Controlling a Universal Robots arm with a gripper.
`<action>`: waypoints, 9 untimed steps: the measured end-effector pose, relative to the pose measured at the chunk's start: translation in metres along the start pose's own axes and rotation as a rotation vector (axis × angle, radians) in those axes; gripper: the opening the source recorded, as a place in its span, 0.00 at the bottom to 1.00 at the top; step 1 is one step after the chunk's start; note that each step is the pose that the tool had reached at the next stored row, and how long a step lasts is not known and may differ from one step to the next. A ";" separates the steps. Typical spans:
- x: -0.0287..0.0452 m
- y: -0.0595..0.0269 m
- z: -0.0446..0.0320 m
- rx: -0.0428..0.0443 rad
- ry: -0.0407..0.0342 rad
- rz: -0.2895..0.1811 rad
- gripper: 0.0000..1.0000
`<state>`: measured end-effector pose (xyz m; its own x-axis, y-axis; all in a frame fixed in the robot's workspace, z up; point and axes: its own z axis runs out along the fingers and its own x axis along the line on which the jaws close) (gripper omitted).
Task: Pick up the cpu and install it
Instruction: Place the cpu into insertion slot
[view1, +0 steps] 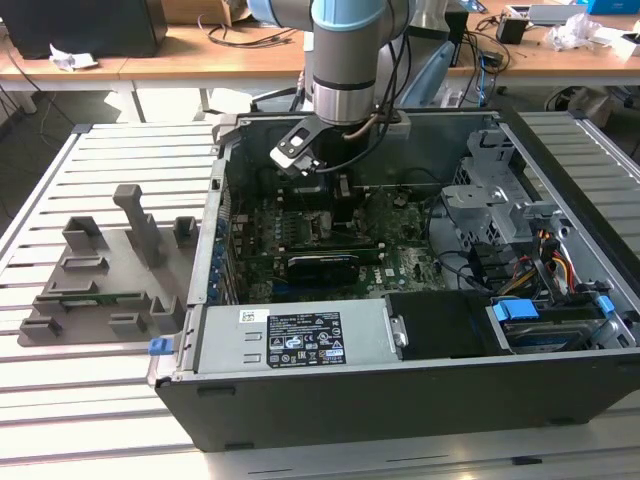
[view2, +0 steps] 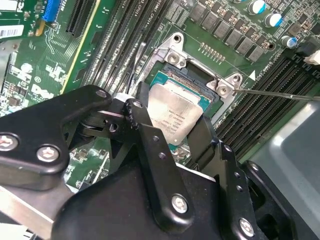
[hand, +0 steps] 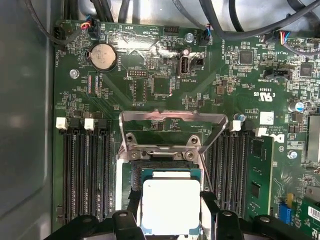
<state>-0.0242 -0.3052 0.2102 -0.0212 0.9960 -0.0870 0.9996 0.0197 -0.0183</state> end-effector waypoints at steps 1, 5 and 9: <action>0.0008 0.0000 0.0005 0.0001 0.0000 0.001 0.55; 0.0044 0.0002 0.0061 0.0003 0.0002 0.004 0.55; 0.0060 0.0001 0.0094 0.0005 0.0002 0.005 0.55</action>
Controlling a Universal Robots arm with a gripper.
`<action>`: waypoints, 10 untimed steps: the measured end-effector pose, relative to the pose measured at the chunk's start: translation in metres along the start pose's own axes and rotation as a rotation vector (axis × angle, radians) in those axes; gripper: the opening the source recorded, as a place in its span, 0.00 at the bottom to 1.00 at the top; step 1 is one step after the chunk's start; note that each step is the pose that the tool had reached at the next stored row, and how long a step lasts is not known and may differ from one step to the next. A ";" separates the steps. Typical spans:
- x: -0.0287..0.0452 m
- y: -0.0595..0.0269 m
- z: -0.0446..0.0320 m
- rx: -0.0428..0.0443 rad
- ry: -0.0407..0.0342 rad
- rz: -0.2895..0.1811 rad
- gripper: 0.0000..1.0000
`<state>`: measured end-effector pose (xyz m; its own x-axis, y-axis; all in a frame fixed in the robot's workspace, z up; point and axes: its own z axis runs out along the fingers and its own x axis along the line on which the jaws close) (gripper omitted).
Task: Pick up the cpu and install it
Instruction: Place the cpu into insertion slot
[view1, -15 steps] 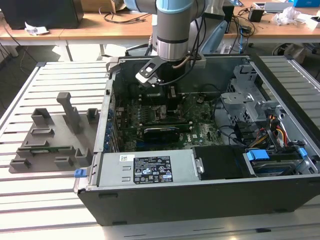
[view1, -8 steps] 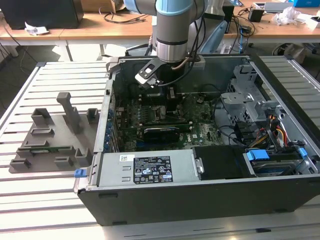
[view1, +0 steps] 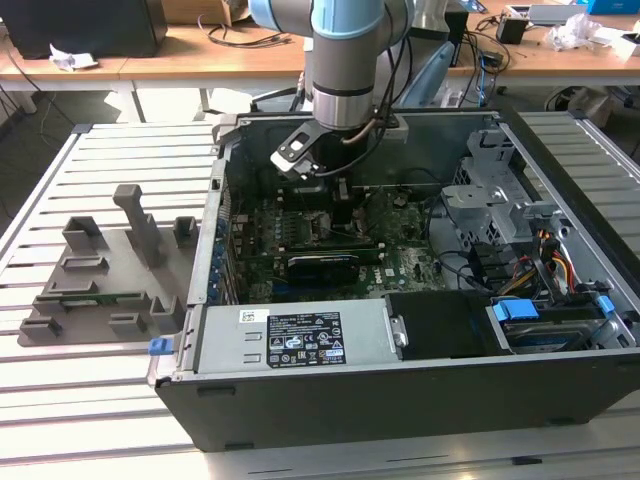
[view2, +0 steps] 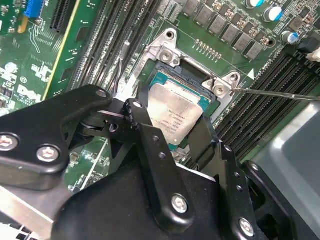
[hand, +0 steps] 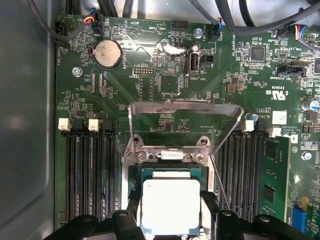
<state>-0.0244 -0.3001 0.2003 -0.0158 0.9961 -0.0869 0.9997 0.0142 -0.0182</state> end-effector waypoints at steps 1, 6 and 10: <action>0.0000 -0.0004 0.0005 0.0001 0.0000 0.000 0.55; 0.0002 -0.0008 0.0016 0.0000 -0.0001 0.000 0.55; 0.0002 -0.0008 0.0018 0.0000 -0.0001 0.000 0.62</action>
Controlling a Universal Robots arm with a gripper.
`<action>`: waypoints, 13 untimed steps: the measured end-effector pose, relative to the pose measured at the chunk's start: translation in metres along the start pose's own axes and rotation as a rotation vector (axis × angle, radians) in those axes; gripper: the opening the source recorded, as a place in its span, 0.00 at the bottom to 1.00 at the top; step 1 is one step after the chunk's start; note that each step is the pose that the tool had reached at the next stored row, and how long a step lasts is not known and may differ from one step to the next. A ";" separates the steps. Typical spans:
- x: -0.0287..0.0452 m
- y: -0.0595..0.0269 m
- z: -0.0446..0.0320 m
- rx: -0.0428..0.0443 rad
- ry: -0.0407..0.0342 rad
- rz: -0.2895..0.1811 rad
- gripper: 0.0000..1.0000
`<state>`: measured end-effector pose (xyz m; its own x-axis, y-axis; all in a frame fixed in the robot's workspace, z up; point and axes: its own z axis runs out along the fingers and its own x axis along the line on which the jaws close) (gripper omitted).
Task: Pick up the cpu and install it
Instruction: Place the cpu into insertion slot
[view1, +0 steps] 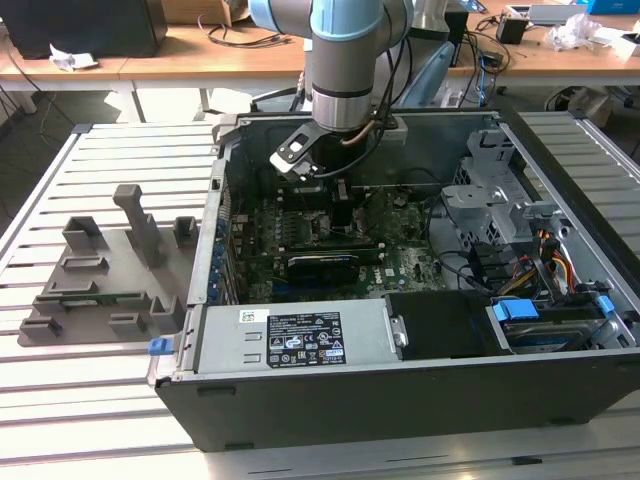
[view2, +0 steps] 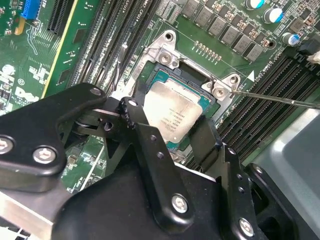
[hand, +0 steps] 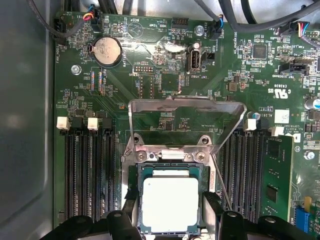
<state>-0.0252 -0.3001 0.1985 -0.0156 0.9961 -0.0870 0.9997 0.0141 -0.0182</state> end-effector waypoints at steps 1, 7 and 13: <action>0.0000 0.0000 0.0000 0.0000 0.0000 0.000 0.62; 0.0000 -0.0002 -0.0087 0.0000 0.0000 0.000 0.62; 0.0046 -0.0001 -0.0127 -0.0001 -0.0001 0.000 0.36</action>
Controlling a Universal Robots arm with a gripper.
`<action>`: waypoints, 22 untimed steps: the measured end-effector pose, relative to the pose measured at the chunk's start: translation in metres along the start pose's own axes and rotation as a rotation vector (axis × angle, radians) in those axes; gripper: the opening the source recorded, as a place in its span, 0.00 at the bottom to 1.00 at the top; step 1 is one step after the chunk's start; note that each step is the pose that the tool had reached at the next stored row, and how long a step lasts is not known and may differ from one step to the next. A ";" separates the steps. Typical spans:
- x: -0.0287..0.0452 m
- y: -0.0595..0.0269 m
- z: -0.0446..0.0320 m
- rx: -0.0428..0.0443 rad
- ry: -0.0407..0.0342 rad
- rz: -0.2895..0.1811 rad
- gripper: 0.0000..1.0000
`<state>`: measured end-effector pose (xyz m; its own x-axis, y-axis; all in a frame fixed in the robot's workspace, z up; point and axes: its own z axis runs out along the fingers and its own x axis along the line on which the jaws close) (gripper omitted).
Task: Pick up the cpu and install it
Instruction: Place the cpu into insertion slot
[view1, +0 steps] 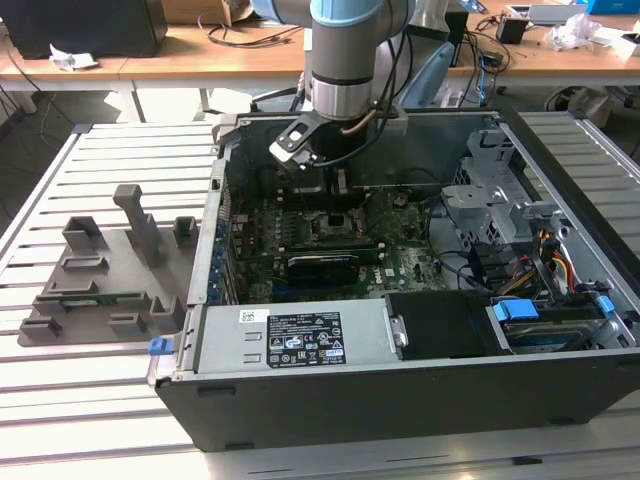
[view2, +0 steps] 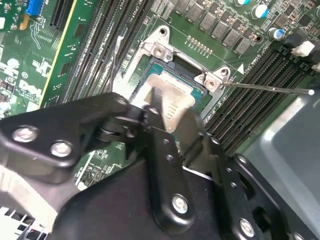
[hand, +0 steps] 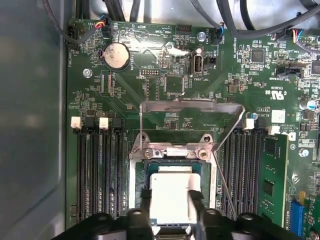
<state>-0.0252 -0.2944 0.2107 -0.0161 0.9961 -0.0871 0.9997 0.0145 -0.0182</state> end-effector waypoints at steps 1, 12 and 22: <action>-0.0001 -0.0001 -0.0006 0.0001 0.0000 0.000 0.36; -0.0100 -0.0004 -0.0003 -0.0002 0.0119 0.000 0.11; -0.0100 0.0009 0.0017 -0.0001 0.0118 0.000 0.11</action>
<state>-0.0241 -0.3045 0.2099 -0.0159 0.9970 -0.0753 0.9997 0.0146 -0.0181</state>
